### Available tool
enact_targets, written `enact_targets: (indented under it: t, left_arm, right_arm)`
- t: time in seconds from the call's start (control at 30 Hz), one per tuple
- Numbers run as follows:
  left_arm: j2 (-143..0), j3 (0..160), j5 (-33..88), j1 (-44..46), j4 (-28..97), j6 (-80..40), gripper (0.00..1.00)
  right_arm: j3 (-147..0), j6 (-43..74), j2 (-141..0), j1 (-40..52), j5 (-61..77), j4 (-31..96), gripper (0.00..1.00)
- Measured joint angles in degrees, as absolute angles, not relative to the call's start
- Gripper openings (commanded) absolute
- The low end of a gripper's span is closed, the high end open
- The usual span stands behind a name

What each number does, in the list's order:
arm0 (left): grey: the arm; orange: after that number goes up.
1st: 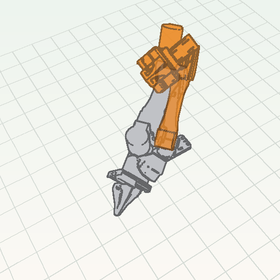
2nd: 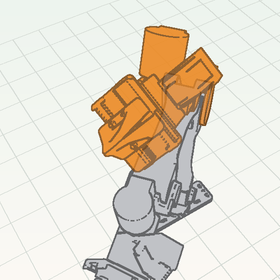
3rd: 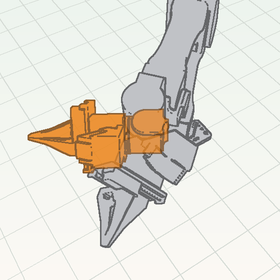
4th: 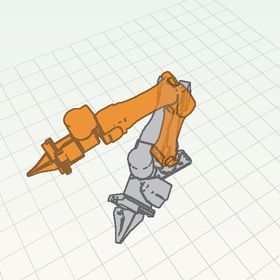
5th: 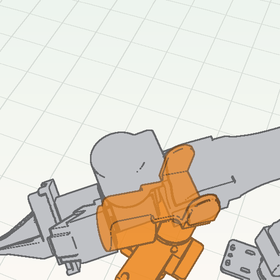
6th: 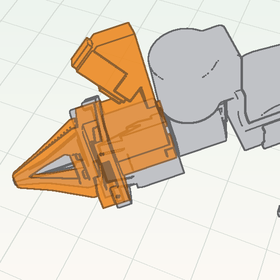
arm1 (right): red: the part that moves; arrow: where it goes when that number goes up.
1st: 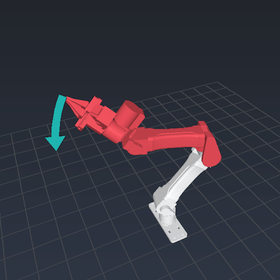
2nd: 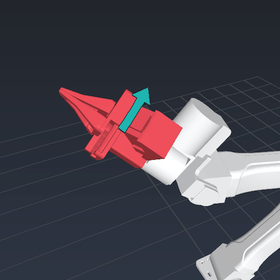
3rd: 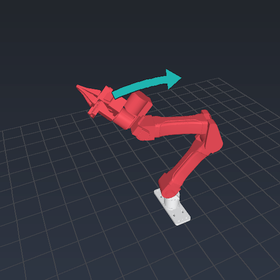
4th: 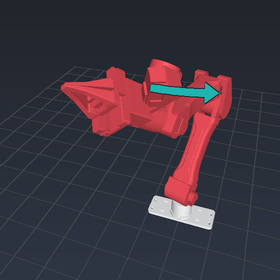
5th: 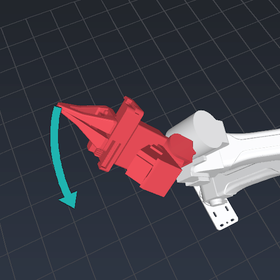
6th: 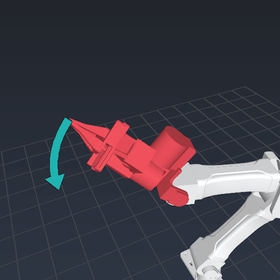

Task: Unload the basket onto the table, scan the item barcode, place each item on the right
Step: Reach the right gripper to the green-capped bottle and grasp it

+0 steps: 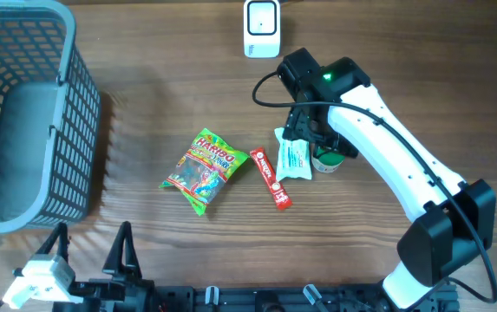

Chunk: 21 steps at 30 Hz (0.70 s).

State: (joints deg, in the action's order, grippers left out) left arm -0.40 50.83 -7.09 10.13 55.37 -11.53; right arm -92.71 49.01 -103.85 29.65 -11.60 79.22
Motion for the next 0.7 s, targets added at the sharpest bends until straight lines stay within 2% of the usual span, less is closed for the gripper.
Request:
enact_targets:
  t: [0.37, 0.7]
  left_arm:
    - [-0.40, 43.48, -7.46, 10.13, 55.31, -11.46, 1.00]
    - [-0.40, 43.48, -7.46, 10.13, 55.33, -11.46, 1.00]
  right_arm:
    - [-92.71, 44.71, -103.85, 29.12, -5.69, 78.52, 1.00]
    - [-88.47, 38.37, -103.79, 22.24, -2.96, 75.40, 1.00]
